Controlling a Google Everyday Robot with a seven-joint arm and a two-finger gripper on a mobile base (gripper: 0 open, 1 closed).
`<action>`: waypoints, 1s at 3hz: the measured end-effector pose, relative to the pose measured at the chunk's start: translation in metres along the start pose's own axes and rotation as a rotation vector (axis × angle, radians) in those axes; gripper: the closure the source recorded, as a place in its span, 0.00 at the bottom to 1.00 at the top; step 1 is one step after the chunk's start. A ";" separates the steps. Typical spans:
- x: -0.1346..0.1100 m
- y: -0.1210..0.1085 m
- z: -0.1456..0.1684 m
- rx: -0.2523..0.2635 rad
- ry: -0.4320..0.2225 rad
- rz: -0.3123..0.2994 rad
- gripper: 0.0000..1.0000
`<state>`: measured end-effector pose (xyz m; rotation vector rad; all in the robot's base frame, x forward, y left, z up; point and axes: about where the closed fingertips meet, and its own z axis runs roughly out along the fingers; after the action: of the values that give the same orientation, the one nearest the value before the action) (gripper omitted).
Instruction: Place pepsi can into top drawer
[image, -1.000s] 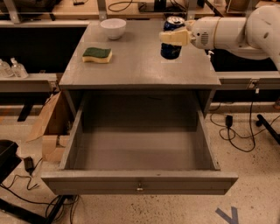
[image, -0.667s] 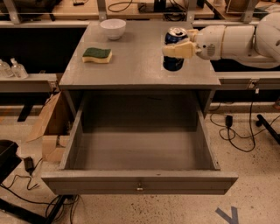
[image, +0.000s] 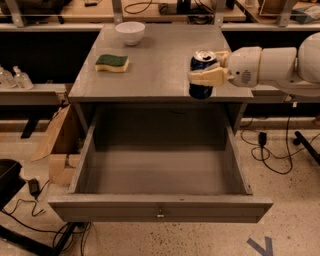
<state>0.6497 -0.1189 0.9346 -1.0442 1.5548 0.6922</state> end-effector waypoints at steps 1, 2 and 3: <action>0.008 0.004 0.007 -0.013 -0.012 0.016 1.00; 0.055 0.044 0.039 -0.089 -0.052 0.034 1.00; 0.096 0.094 0.077 -0.190 -0.061 0.025 1.00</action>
Offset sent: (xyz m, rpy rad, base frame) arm -0.0524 0.0771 -0.1281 0.1036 0.0518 0.1760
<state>0.5978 -0.0361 0.8145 -1.1340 1.4733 0.8946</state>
